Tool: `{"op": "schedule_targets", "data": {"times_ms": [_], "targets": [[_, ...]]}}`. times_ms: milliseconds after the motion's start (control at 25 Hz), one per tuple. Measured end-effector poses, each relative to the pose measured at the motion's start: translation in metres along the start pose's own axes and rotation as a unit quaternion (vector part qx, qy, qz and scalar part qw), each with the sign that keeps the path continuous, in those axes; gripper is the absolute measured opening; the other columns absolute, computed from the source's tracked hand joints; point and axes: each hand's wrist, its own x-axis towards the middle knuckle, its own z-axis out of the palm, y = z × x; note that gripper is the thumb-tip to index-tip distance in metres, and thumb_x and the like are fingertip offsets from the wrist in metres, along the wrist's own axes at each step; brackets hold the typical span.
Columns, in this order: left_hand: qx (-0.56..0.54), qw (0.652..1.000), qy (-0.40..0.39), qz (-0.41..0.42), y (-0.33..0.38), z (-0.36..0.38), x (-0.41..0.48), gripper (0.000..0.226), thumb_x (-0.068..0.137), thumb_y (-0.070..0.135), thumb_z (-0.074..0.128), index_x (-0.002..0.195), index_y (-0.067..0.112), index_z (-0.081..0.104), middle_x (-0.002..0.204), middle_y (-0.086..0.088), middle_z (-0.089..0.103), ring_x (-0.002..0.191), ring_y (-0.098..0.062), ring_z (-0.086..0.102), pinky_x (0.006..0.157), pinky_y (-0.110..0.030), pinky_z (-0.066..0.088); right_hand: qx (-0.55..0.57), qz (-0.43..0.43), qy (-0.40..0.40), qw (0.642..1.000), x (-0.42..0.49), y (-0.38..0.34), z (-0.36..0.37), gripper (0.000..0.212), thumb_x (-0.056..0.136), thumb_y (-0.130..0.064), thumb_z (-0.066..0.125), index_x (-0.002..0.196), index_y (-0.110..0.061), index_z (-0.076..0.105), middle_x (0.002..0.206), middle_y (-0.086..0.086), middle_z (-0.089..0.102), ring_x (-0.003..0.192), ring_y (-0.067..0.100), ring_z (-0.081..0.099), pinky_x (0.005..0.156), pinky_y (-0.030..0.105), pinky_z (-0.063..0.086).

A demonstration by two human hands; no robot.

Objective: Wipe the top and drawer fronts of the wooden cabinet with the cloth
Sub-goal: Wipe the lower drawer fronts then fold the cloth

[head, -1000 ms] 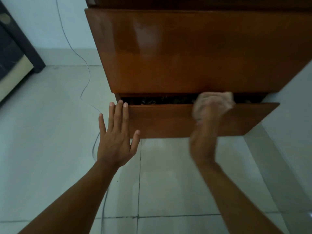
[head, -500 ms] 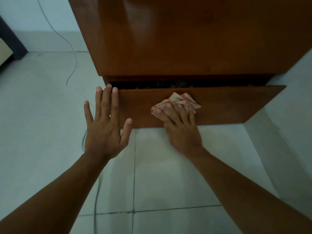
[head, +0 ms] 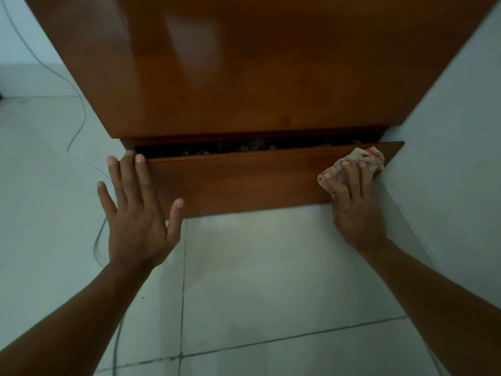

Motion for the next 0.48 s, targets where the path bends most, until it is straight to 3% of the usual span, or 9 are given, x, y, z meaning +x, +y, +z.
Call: {"op": "schedule_targets", "data": {"times_ms": [80, 200, 280, 360, 440, 480], "targets": [[0.001, 1.000, -0.002, -0.008, 0.003, -0.001, -0.001, 0.087, 0.098, 0.056, 0.033, 0.162, 0.005, 0.002, 0.170, -0.016, 0.001, 0.157, -0.034, -0.006, 0.122, -0.066, 0.008, 0.032, 0.071, -0.006, 0.997, 0.001, 0.006, -0.011, 0.047, 0.096, 0.005, 0.057, 0.141, -0.002, 0.044, 0.157, 0.031, 0.035, 0.151, 0.054, 0.022, 0.130, 0.048, 0.008], [0.013, 1.000, -0.014, -0.012, 0.003, -0.006, -0.001, 0.087, 0.097, 0.056, 0.033, 0.162, 0.006, 0.002, 0.171, -0.015, 0.000, 0.158, -0.033, -0.006, 0.122, -0.066, 0.008, 0.116, 0.243, 0.017, 0.963, 0.021, 0.002, -0.030, 0.026, 0.100, -0.008, 0.051, 0.125, -0.001, 0.053, 0.145, 0.026, 0.046, 0.141, 0.047, 0.038, 0.125, 0.051, 0.029], [0.031, 0.999, -0.034, -0.017, 0.005, -0.011, -0.001, 0.086, 0.098, 0.057, 0.031, 0.162, 0.006, 0.001, 0.171, -0.014, -0.001, 0.158, -0.032, -0.006, 0.122, -0.066, 0.007, 0.101, 0.270, 0.024, 0.957, 0.038, -0.010, -0.043, 0.021, 0.088, -0.005, 0.057, 0.109, -0.002, 0.055, 0.129, 0.025, 0.051, 0.123, 0.048, 0.047, 0.108, 0.050, 0.039], [0.049, 0.997, -0.055, -0.031, 0.007, -0.019, -0.001, 0.084, 0.099, 0.057, 0.029, 0.162, 0.007, 0.002, 0.171, -0.014, 0.000, 0.158, -0.031, -0.005, 0.121, -0.067, 0.009, 0.165, 0.304, 0.022, 0.938, 0.051, -0.026, -0.064, 0.017, 0.085, -0.004, 0.054, 0.101, -0.007, 0.051, 0.106, 0.019, 0.056, 0.101, 0.043, 0.057, 0.082, 0.043, 0.043], [0.044, 0.995, -0.078, -0.048, 0.013, -0.032, 0.000, 0.080, 0.100, 0.055, 0.028, 0.162, 0.008, 0.007, 0.171, -0.014, 0.005, 0.158, -0.031, 0.000, 0.121, -0.067, 0.011, 0.236, 0.314, -0.030, 0.919, 0.056, -0.048, -0.093, 0.018, 0.090, -0.006, 0.052, 0.106, -0.015, 0.049, 0.091, 0.009, 0.057, 0.082, 0.038, 0.062, 0.066, 0.036, 0.040], [0.035, 0.994, -0.087, -0.052, 0.017, -0.040, -0.001, 0.077, 0.100, 0.053, 0.030, 0.162, 0.009, 0.014, 0.170, -0.015, 0.010, 0.157, -0.032, 0.007, 0.119, -0.066, 0.015, 0.235, 0.292, -0.083, 0.923, 0.056, -0.061, -0.107, 0.022, 0.093, -0.011, 0.053, 0.114, -0.019, 0.049, 0.097, 0.008, 0.058, 0.081, 0.037, 0.063, 0.066, 0.035, 0.043]]}}
